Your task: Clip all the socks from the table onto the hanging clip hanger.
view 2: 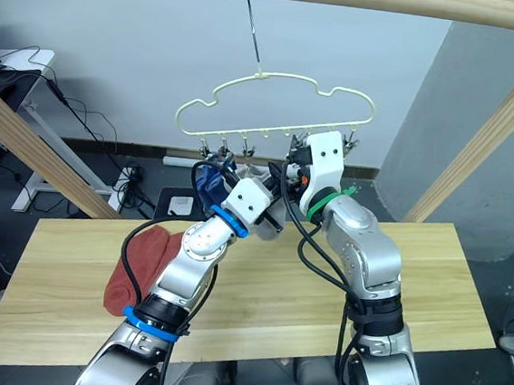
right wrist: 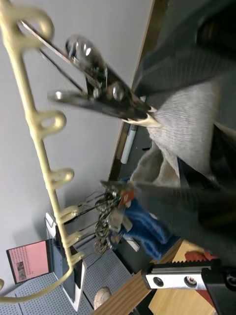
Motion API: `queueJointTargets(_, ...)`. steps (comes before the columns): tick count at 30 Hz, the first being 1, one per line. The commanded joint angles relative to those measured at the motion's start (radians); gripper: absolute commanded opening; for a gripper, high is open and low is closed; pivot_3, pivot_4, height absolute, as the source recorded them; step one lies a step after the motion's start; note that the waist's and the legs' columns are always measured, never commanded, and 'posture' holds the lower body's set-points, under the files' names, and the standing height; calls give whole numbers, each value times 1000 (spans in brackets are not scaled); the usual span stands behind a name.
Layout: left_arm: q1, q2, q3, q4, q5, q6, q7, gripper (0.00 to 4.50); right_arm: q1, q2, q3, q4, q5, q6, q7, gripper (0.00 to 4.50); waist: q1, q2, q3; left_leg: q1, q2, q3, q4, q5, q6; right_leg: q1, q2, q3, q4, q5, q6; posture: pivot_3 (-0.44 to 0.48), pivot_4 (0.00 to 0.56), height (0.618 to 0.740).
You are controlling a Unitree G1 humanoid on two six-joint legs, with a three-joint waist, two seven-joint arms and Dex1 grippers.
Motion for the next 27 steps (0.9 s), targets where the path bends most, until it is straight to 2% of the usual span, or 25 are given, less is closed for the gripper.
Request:
queueJointTargets(1, -12, -8, 6, -5, -9, 3, 5, 0, -12, 3, -23, -65, 32, 7, -3, 2871, 0, 0, 0, 0, 0, 0, 0, 0, 0, 0, 0, 0, 0, 0, 0, -205, 262, 740)
queueJointTargets(10, 1, -11, 4, -2, -20, 17, -6, 0, 11, -23, -55, -147, 87, 73, 5, 2871, 0, 0, 0, 0, 0, 0, 0, 0, 0, 0, 0, 0, 0, 0, 0, -208, 263, 740)
queueJointTargets(15, 7, -15, 10, -16, -58, 23, -28, 1412, 23, -60, -78, -207, 132, 126, 15, 2904, 0, 0, 0, 0, 0, 0, 0, 0, 0, 0, 0, 0, 0, 0, 0, -210, 262, 740)
queueJointTargets(21, 10, -2, 7, -9, -42, 32, -32, 3171, 47, -115, -89, -273, 183, 178, 30, 2904, 0, 0, 0, 0, 0, 0, 0, 0, 0, 0, 0, 0, 0, 0, 0, -211, 258, 740)
queueJointTargets(27, 40, 32, 26, -74, -81, 51, -78, 3171, 78, -203, -64, -328, 178, 173, 56, 2904, 0, 0, 0, 0, 0, 0, 0, 0, 0, 0, 0, 0, 0, 0, 0, -211, 257, 740)
